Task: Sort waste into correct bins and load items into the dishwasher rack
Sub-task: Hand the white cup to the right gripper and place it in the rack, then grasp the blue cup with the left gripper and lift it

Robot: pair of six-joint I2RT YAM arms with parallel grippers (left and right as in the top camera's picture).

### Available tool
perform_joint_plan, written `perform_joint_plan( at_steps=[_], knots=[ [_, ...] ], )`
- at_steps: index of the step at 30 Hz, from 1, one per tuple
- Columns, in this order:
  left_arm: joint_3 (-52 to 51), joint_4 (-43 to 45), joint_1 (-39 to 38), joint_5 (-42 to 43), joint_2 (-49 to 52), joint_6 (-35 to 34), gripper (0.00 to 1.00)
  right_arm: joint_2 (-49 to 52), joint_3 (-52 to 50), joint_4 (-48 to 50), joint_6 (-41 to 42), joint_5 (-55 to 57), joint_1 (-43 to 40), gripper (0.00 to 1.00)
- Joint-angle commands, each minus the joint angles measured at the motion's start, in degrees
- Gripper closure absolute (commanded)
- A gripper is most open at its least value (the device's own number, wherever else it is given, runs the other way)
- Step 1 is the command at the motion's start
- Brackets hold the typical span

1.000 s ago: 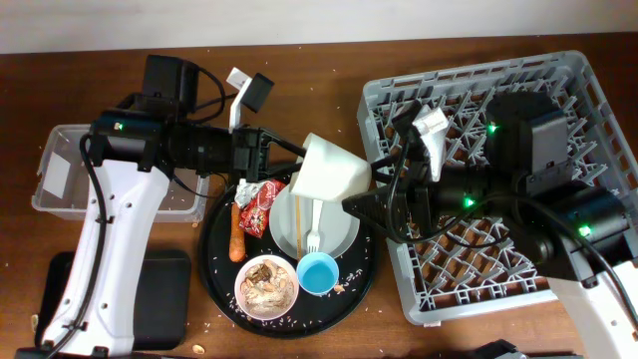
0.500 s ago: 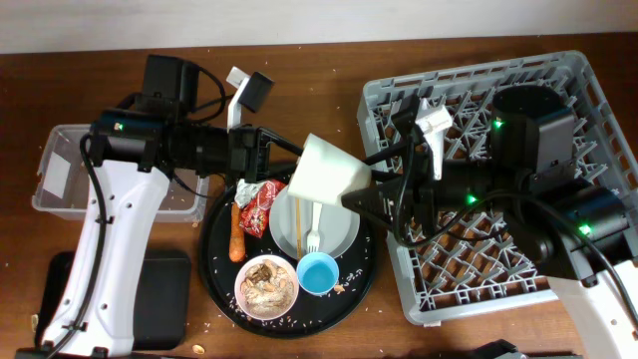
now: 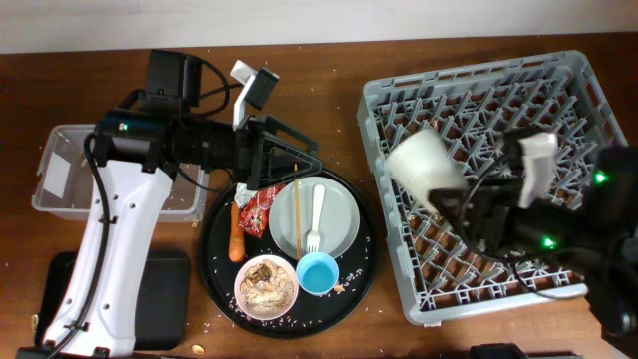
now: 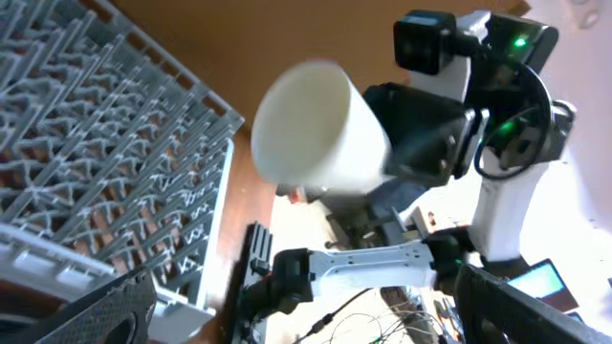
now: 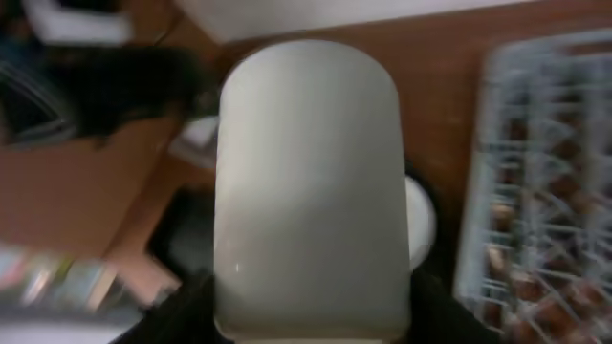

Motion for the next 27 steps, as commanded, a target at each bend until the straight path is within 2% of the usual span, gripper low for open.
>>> perform_joint_plan(
  at_steps=[1,3,5,8,11,12,13,14,15,17,19,20,21,23,25,27],
  knots=[
    [0.37,-1.64,-0.02,-12.83,-0.57,-0.2,0.01,1.09,-0.09,-9.6,4.22,12.41,-12.92,0.53],
    [0.37,-5.6,-0.02,-24.06,-0.57,-0.76,0.01,4.87,-0.22,-16.63,4.5,19.5,-21.55,0.53],
    [0.37,-9.16,-0.02,-30.34,-0.57,-0.76,0.02,11.96,-0.92,-20.2,4.24,24.02,-28.76,0.53],
    [0.37,-10.71,-0.02,-32.0,-0.57,-0.74,0.02,21.24,-2.27,-19.56,4.24,24.9,-32.37,0.53],
    [0.37,-10.71,-0.02,-32.44,-0.57,-0.72,0.03,28.7,-2.62,-20.0,3.82,24.94,-31.52,0.52],
    [0.37,-10.71,-0.02,-32.5,-0.57,-0.72,0.03,29.64,-2.62,-19.74,3.87,24.9,-31.19,0.43],
    [0.37,-10.71,-0.02,-33.14,-0.57,-0.72,0.03,30.1,-2.62,-19.26,4.07,24.9,-31.15,0.29],
    [0.37,-11.13,-0.09,-33.94,-0.57,-0.72,0.03,30.05,-2.62,-18.88,4.07,24.55,-31.15,0.23],
    [0.37,-11.85,-0.35,-34.42,-0.57,-0.74,0.11,29.55,-2.47,-18.8,4.02,24.26,-31.15,0.23],
    [0.37,-13.42,-2.8,-40.37,-0.57,-1.03,0.11,25.9,-0.33,-18.93,2.47,23.19,-31.08,0.23],
    [-0.24,-15.23,-7.43,-62.25,-0.57,-12.33,0.18,18.34,1.6,-18.73,-5.25,9.07,-31.08,0.23],
    [-1.2,-15.39,-8.87,-66.53,-0.57,-15.32,0.2,15.61,1.6,-18.25,-7.13,4.39,-31.08,0.23],
    [-3.37,-14.75,-10.45,-68.26,-0.55,-17.57,0.25,11.19,1.6,-17.73,-8.31,0.68,-31.08,0.22],
    [-12.81,-8.5,-13.27,-68.37,-0.5,-21.29,0.31,5.46,1.57,-17.62,-8.31,0.61,-30.8,0.18],
    [-18.91,-5.25,-15.74,-68.02,-0.5,-22.69,0.41,3.67,1.57,-17.53,-8.31,0.63,-28.98,0.17],
    [-23.52,-5.14,-18.95,-68.39,-0.5,-24.44,0.41,3.58,1.57,-17.57,-8.31,0.85,-25.68,0.17]
  ],
)
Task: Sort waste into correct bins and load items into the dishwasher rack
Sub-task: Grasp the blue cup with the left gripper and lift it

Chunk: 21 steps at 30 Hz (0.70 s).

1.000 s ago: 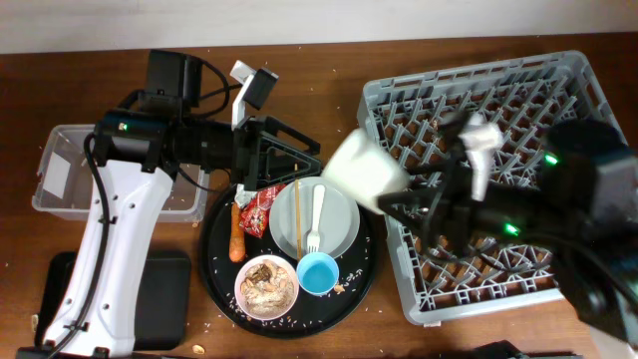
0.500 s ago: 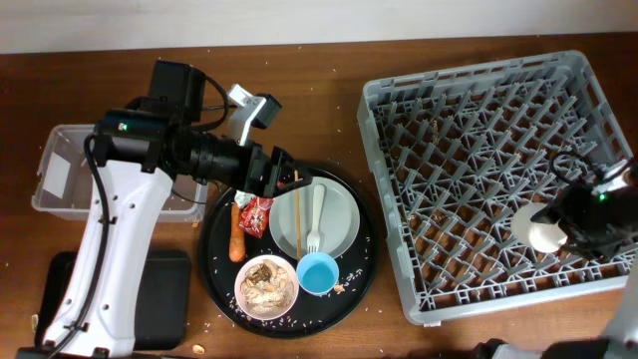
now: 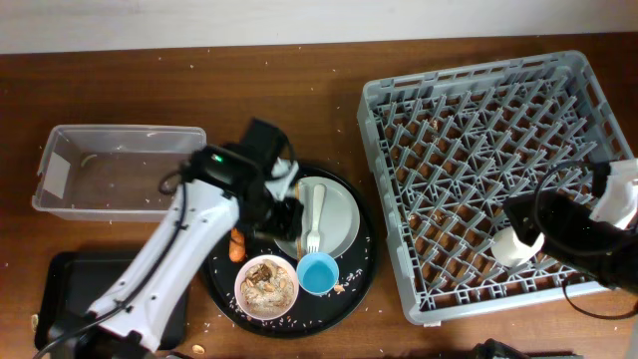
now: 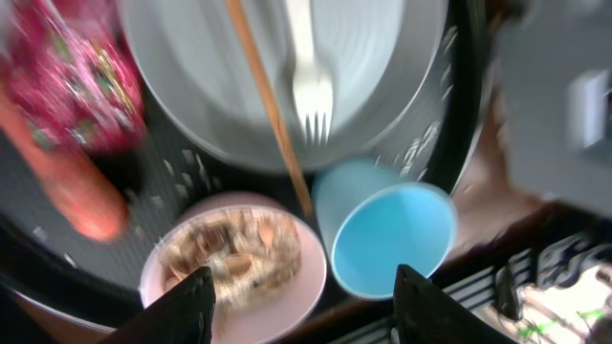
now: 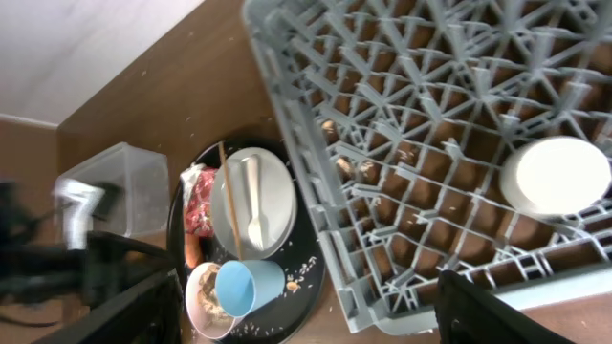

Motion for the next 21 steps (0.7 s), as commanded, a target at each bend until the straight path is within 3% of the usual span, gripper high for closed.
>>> perform_joint_plan(
  at_steps=[1,5,8,9,10,11,15,17,19,20,21],
  knots=[
    [-5.73,1.55,-4.83,-1.75,-0.2,-4.02,0.43,0.98,0.39,0.33,-0.94,-1.33,4.15,0.16],
    [-11.89,9.73,-12.15,-3.26,-0.17,-7.13,0.46,4.55,0.37,-0.33,-0.96,-1.29,7.69,0.17],
    [-17.09,14.34,-14.23,-7.54,-0.13,-11.1,0.6,6.14,0.35,-0.63,-0.98,-0.85,10.56,0.17],
    [-19.21,17.62,-14.12,-7.78,-0.02,-11.58,0.71,6.1,0.35,-0.63,-0.98,-0.83,11.26,0.17],
    [-19.3,18.29,-14.08,-7.54,0.09,-11.76,0.9,6.08,0.35,-0.72,-0.98,-0.33,11.76,0.17],
    [-18.58,18.29,-14.08,-7.45,0.02,-11.96,0.99,6.08,0.35,-0.72,-0.96,0.66,12.52,0.17],
    [0.94,6.82,-8.7,-3.13,-2.16,-11.19,1.0,6.05,0.35,-0.74,-1.4,2.75,15.15,0.17],
    [8.94,6.1,-3.48,5.99,-3.23,-5.01,1.0,5.97,0.35,-0.72,-2.54,1.11,17.62,0.17],
    [13.25,9.35,4.44,32.11,-3.32,4.55,1.0,5.73,0.35,0.33,-5.49,-5.79,22.12,0.18],
    [13.2,11.52,8.76,49.79,-3.1,10.05,1.0,5.7,0.35,4.39,-5.4,-11.47,27.39,0.19],
    [13.2,11.5,11.52,58.34,-2.91,11.5,1.0,5.75,0.35,7.91,-4.94,-12.94,30.73,0.23]
  ],
)
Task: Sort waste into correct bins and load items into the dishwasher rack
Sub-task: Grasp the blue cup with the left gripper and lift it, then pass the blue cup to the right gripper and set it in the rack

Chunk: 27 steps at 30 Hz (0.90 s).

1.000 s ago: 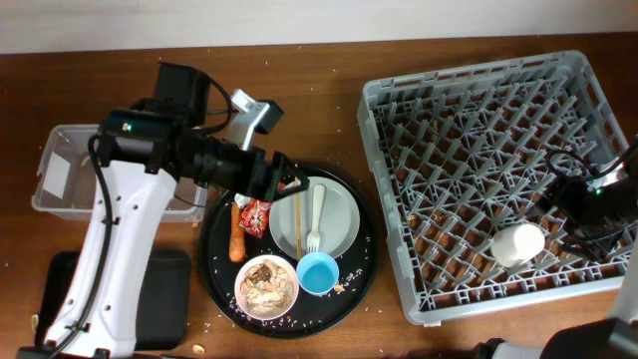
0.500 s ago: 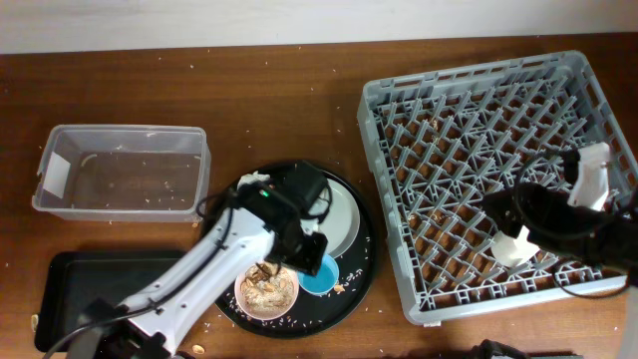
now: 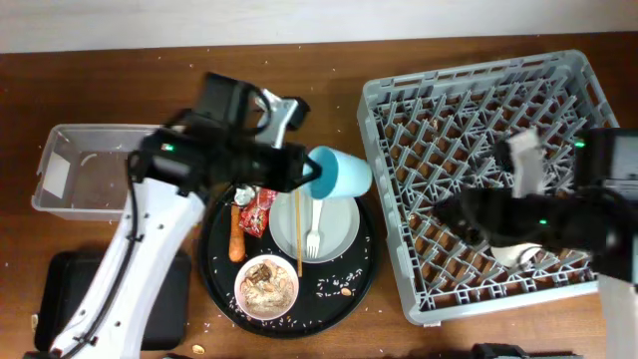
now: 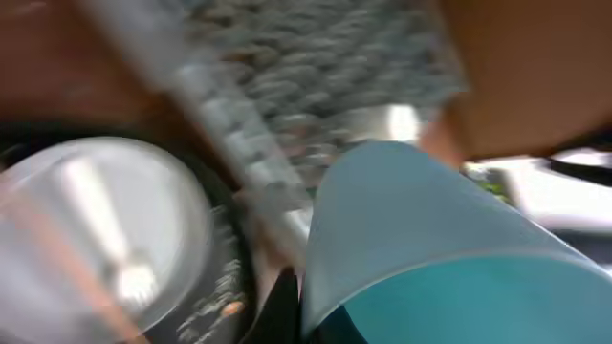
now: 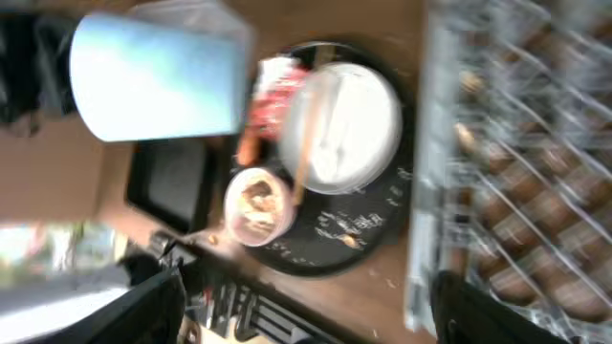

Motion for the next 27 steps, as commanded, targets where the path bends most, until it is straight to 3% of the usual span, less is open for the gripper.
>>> perform_joint_plan(
  at_steps=[1,4,9,12,14,15,16,17,18,21,23,27],
  knots=[
    [0.37,0.68,6.16,37.46,-0.2,11.41,1.0,-0.55,0.44,8.31,1.29,-7.69,9.14,0.23],
    [0.37,0.68,6.23,46.05,-0.22,12.72,1.0,-0.37,0.44,20.57,2.05,-13.14,15.65,0.21],
    [0.37,0.72,6.12,48.46,-0.22,12.72,1.0,2.21,0.44,29.16,1.99,-17.55,22.69,0.18],
    [0.37,0.94,6.12,47.95,-0.22,12.72,1.0,2.43,0.44,31.01,1.99,-17.59,24.44,0.41],
    [0.37,1.11,6.12,47.8,-0.22,12.72,0.99,1.88,0.44,31.01,1.99,-16.65,24.44,0.48],
    [0.37,1.09,6.12,46.88,-0.22,12.68,0.61,1.09,0.46,30.99,2.03,-15.04,24.37,0.5],
    [0.37,1.07,6.12,44.94,-0.22,12.68,0.41,0.2,0.48,30.99,2.6,-13.03,23.8,0.51],
    [0.37,1.07,6.12,42.34,-0.22,12.68,0.15,-1.38,0.48,30.73,6.29,-9.22,21.62,0.53],
    [0.37,1.07,6.14,40.04,-0.22,12.66,0.01,-2.82,0.5,29.4,8.9,-6.64,18.45,0.53],
    [0.37,1.07,6.12,36.3,-0.22,12.57,0.01,-5.77,0.5,19.41,13.73,2.84,2.82,0.53],
    [0.35,0.85,6.12,33.88,-0.22,12.41,0.01,-4.98,0.48,8.35,13.9,14.21,-13.27,0.53],
    [0.37,0.85,6.12,30.88,-0.22,12.41,0.01,4.87,0.48,-0.04,17.18,33.48,-31.19,0.53]
  ],
)
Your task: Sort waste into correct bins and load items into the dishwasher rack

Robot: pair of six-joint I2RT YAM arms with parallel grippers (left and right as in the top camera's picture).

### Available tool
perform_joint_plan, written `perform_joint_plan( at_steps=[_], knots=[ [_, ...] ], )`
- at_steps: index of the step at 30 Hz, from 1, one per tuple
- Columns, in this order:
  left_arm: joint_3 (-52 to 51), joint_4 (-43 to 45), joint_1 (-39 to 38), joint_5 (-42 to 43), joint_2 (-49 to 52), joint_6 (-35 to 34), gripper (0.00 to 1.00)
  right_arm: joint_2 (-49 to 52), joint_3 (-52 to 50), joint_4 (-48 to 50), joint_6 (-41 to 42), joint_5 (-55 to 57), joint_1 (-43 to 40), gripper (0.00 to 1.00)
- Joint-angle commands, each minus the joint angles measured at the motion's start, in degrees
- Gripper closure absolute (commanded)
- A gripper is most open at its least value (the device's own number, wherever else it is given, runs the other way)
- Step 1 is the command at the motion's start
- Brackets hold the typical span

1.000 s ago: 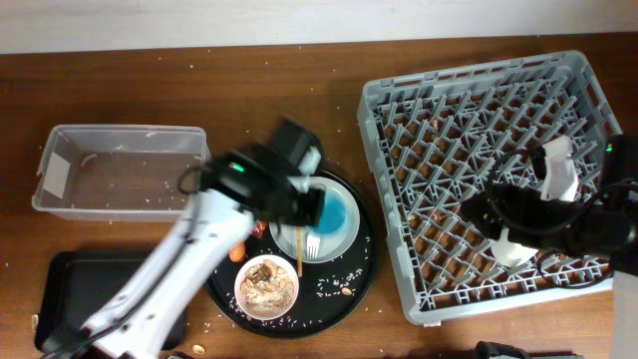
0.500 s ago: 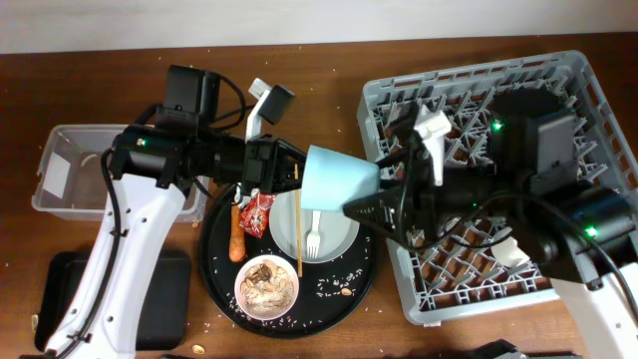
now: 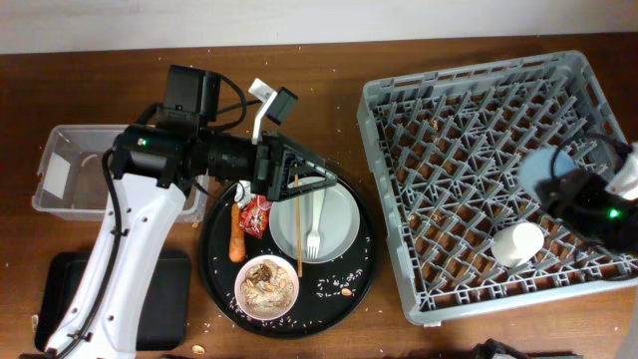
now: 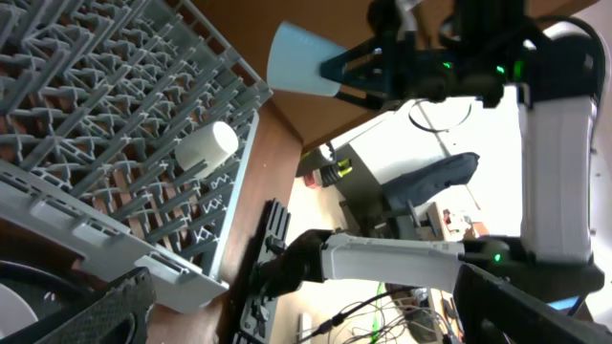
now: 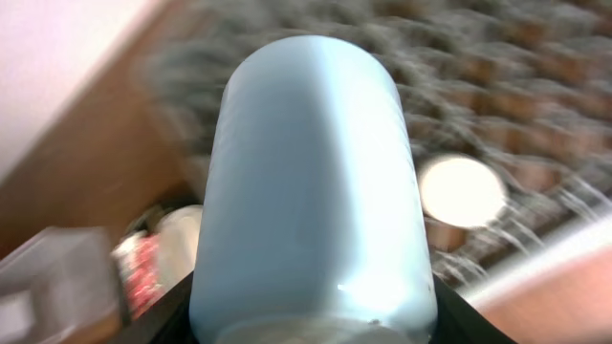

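The light blue cup (image 3: 546,165) hangs over the right part of the grey dishwasher rack (image 3: 469,90), and my right gripper (image 3: 556,181) is shut on it. It fills the right wrist view as blue cup (image 5: 311,182), and shows far off as blue cup (image 4: 301,62) in the left wrist view. A white cup (image 3: 516,242) sits upside down in the rack's near right corner. My left gripper (image 3: 317,172) is open and empty above the black round tray (image 3: 214,269). On the tray lie a plate (image 3: 339,234) with a fork (image 3: 315,214), a chopstick (image 3: 297,224), a carrot (image 3: 236,234), a red wrapper (image 3: 257,211) and a bowl of scraps (image 3: 267,283).
A clear plastic bin (image 3: 70,170) stands at the left. A flat black bin (image 3: 164,299) lies at the near left. Crumbs are scattered over the tray and the wooden table (image 3: 329,70).
The blue cup has passed from my left gripper to my right one. It was over the tray's right edge; it is now over the rack's right part. The left gripper is open.
First my right gripper held the white cup over the rack while the left stood open above the tray. Then the white cup sat in the rack, and the left gripper was low over the tray. Later the left held the blue cup aloft; now the right holds it.
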Motion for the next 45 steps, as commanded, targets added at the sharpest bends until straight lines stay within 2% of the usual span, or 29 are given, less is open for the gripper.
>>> perform_joint_plan(
  at_steps=[1,4,7,8,9,10,13,15,17,19,20,21,22,24,26,27,29,30,31,32,37,39,42,45],
  knots=[
    [0.39,0.0,0.02,-2.64,-0.35,0.44,0.01,7.67,-0.13,-2.1,3.08,13.92,-7.58,0.53],
    [0.39,-0.76,0.02,-2.64,-0.35,0.46,0.01,17.38,-0.13,-1.42,5.49,20.63,-8.7,0.52],
    [0.37,-1.05,0.02,-2.67,-0.35,0.48,0.01,24.39,-0.13,0.92,5.4,17.59,-8.46,0.52],
    [0.39,-1.05,0.02,-3.1,-0.35,0.48,0.01,26.47,-0.13,0.94,5.42,17.68,-8.31,0.45],
    [0.39,-1.14,0.02,-4.04,-0.35,0.46,0.01,27.39,-0.13,1.22,5.42,17.7,-8.24,0.31],
    [0.37,-1.49,0.02,-6.05,-0.35,0.48,0.01,27.96,-0.13,1.62,5.4,17.59,-8.26,0.25],
    [0.39,-2.62,0.02,-13.99,-0.35,0.48,0.01,24.74,4.59,0.37,0.2,8.7,-7.87,0.24],
    [0.39,-5.92,0.02,-23.37,-0.35,0.42,0.05,17.94,9.7,-3.04,-4.61,-0.85,-5.46,0.24],
    [0.39,-10.58,0.02,-36.98,-0.35,-3.26,0.09,11.26,10.47,-3.37,-7.63,-4.83,-0.35,0.25],
    [0.39,-14.16,0.02,-48.3,-0.35,-7.89,0.11,3.93,10.43,-3.37,-7.76,-4.81,11.21,0.25],
    [0.39,-14.73,0.02,-51.23,-0.35,-9.09,0.16,2.4,10.4,-3.37,-7.43,-4.46,15.52,0.25],
    [-0.13,-15.93,-0.5,-57.55,-0.35,-12.11,0.2,0.9,10.4,-3.32,-4.59,-1.53,21.68,0.25],
    [-0.9,-17.51,-1.68,-65.13,-0.35,-16.48,0.24,0.68,10.4,-3.13,-4.0,-1.01,26.21,0.29],
    [-1.27,-19.87,-2.4,-77.68,-0.48,-23.87,0.24,2.03,9.27,-2.1,-3.91,-1.42,36.61,0.34],
    [-1.25,-20.06,-0.96,-77.85,-1.07,-24.5,0.24,4.46,6.4,1.44,1.07,0.98,47.36,0.35],
    [-1.09,-21.14,0.33,-77.88,-2.03,-24.5,0.24,7.56,2.8,6.73,8.48,7.89,55.67,0.35],
    [0.44,-23.63,3.89,-77.88,-5.22,-24.44,0.23,15.37,-0.59,13.53,15.98,15.45,63.87,0.35],
    [0.81,-24.68,5.46,-77.88,-7.54,-24.44,0.13,20.65,-0.59,16.94,18.71,16.44,65.61,0.39],
    [0.81,-25.14,6.25,-77.94,-9.57,-24.44,0.06,25.81,-0.59,20.06,20.76,15.34,66.97,0.44],
    [0.81,-25.51,6.51,-78.09,-11.13,-24.46,0.01,30.16,-0.59,21.97,22.05,15.39,68.02,0.45],
    [0.81,-28.33,6.51,-78.09,-14.08,-24.46,0.01,52.17,-0.59,28.41,27.47,14.71,68.52,0.56],
    [0.79,-28.33,6.51,-78.09,-14.08,-24.46,0.01,56.13,-0.59,29.44,27.5,13.25,68.65,0.58],
    [0.79,-28.33,6.51,-78.07,-14.08,-24.46,0.01,57.79,-0.59,30.64,27.47,13.22,68.67,0.65],
    [0.79,-28.33,6.51,-78.09,-14.08,-24.46,0.01,57.79,-0.59,30.97,27.43,13.25,68.7,0.79]
  ],
)
